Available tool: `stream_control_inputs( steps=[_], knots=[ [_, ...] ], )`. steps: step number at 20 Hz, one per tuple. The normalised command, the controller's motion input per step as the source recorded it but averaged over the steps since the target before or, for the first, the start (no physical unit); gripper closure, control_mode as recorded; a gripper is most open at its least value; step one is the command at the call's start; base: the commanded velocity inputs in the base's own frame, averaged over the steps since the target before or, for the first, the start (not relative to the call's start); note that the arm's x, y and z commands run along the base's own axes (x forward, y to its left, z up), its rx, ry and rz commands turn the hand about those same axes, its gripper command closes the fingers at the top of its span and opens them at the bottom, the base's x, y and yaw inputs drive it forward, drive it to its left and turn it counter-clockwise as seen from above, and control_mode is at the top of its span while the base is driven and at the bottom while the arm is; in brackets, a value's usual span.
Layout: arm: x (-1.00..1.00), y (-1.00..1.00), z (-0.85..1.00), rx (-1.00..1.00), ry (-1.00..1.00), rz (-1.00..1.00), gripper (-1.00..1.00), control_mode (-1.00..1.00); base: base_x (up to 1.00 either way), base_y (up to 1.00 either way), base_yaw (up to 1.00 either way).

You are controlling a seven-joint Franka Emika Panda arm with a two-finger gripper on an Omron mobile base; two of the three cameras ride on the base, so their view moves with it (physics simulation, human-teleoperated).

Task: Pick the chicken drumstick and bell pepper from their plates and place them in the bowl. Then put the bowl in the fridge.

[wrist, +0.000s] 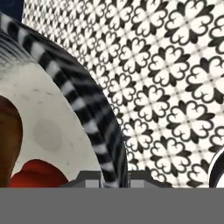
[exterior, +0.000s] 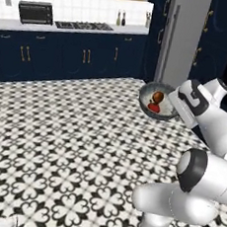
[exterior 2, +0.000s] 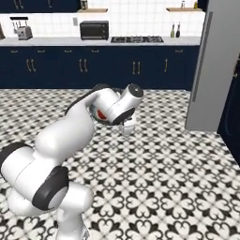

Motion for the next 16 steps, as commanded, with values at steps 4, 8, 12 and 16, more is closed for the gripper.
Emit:
stream_control_inputs(
  steps=[4, 8, 12, 16],
  knots=[
    [0.00, 0.00, 0.00, 0.00, 0.00, 0.00, 1.00, 1.00, 1.00, 0.00, -0.04],
    [0.00, 0.00, 0.00, 0.00, 0.00, 0.00, 1.00, 1.00, 1.00, 0.00, -0.03],
    [0.00, 0.00, 0.00, 0.00, 0.00, 0.00, 1.00, 1.00, 1.00, 0.11, -0.07],
    [0.00, 0.00, 0.00, 0.00, 0.00, 0.00, 1.00, 1.00, 1.00, 0.23, -0.10]
  ],
)
